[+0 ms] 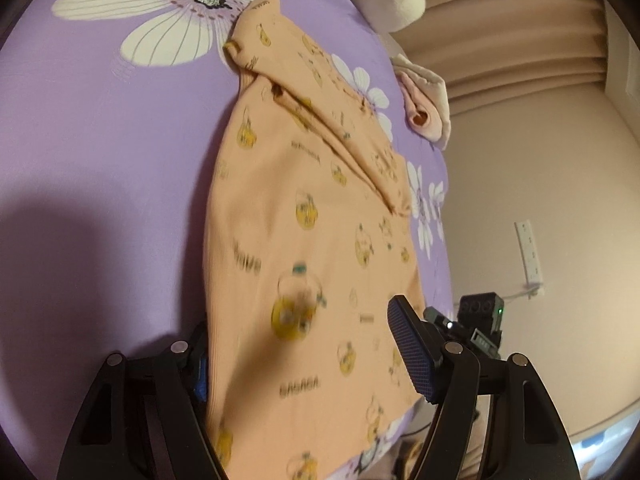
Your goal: Fold small clothes
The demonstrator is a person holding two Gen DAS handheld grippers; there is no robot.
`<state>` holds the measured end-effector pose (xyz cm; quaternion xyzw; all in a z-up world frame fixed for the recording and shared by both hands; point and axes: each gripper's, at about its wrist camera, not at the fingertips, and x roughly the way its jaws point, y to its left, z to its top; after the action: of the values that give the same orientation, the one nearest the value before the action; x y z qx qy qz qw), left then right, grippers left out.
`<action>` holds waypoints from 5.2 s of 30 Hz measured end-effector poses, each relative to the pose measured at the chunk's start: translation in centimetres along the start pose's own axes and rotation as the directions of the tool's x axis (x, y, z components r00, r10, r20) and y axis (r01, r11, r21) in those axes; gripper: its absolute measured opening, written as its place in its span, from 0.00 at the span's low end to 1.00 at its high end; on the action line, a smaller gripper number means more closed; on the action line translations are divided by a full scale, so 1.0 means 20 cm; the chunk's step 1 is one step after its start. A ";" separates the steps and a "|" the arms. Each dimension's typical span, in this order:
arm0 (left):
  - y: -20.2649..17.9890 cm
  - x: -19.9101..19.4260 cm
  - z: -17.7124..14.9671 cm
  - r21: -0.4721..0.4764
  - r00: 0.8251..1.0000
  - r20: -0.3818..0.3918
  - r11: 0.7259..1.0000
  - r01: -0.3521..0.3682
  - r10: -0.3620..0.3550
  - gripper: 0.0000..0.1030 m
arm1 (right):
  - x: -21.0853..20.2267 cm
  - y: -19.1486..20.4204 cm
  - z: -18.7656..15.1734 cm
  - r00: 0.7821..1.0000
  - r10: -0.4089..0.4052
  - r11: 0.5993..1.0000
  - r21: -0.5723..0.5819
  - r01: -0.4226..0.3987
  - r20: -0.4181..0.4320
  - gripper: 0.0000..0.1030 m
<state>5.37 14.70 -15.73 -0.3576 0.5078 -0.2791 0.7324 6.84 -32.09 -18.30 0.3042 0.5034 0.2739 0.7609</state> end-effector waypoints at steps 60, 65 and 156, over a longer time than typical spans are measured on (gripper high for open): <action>-0.35 -0.22 0.13 0.142 0.965 0.205 0.981 0.135 -0.163 0.00 | -0.34 0.42 0.04 0.947 0.197 0.958 -0.255 -0.131 0.254 0.06; -0.40 -0.21 0.17 0.165 0.959 0.213 0.975 0.152 -0.185 0.00 | -0.36 0.44 0.09 0.935 0.200 0.957 -0.262 -0.122 0.292 0.06; -0.02 0.11 1.09 -0.113 0.937 0.262 0.972 -0.208 0.231 0.55 | -0.06 -0.03 1.09 0.962 -0.135 0.991 0.024 0.133 0.237 0.47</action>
<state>26.66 17.97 -11.58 -0.3642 0.4497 -0.1221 0.8064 26.76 -37.35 -11.32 0.3030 0.4291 0.1812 0.8314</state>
